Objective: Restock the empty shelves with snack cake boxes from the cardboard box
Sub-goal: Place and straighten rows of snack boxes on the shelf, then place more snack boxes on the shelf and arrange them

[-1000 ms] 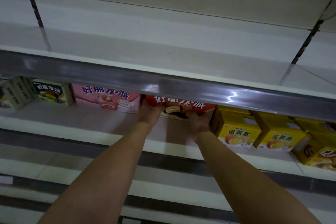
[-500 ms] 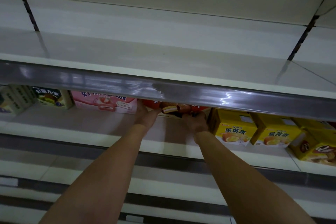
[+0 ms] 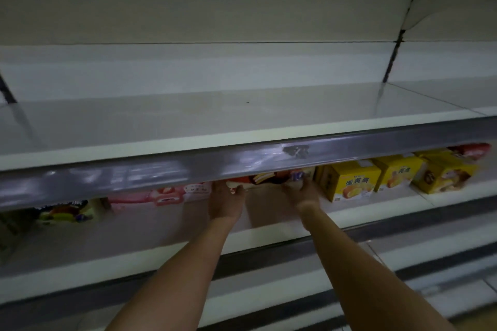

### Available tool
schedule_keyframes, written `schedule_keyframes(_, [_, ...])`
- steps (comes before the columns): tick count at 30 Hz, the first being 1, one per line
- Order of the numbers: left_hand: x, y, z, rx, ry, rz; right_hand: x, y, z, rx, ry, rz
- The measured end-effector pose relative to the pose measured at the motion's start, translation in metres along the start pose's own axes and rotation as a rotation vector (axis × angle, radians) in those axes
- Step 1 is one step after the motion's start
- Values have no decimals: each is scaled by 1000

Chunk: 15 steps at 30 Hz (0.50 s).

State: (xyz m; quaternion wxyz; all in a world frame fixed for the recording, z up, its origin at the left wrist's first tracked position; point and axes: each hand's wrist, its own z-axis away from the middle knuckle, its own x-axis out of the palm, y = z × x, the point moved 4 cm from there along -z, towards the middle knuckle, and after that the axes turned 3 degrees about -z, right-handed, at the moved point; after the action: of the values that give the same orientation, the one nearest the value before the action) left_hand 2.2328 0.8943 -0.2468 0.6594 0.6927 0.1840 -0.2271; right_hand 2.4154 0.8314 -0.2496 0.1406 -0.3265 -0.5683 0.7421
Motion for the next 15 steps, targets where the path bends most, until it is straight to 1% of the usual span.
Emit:
schedule_keyframes(4, [-2, 6, 11, -14, 60, -54, -15, 10, 24, -23, 41, 72])
schedule_keyframes(6, [2, 20, 21, 45, 35, -54, -35, 8, 45, -11, 83, 128])
schedule_keyframes(13, [44, 71, 81, 283, -173, -18, -114, 34, 95, 18, 221, 115])
schedule_keyframes(15, [61, 83, 103, 365, -229, -51, -138, 49, 114, 33, 250, 125])
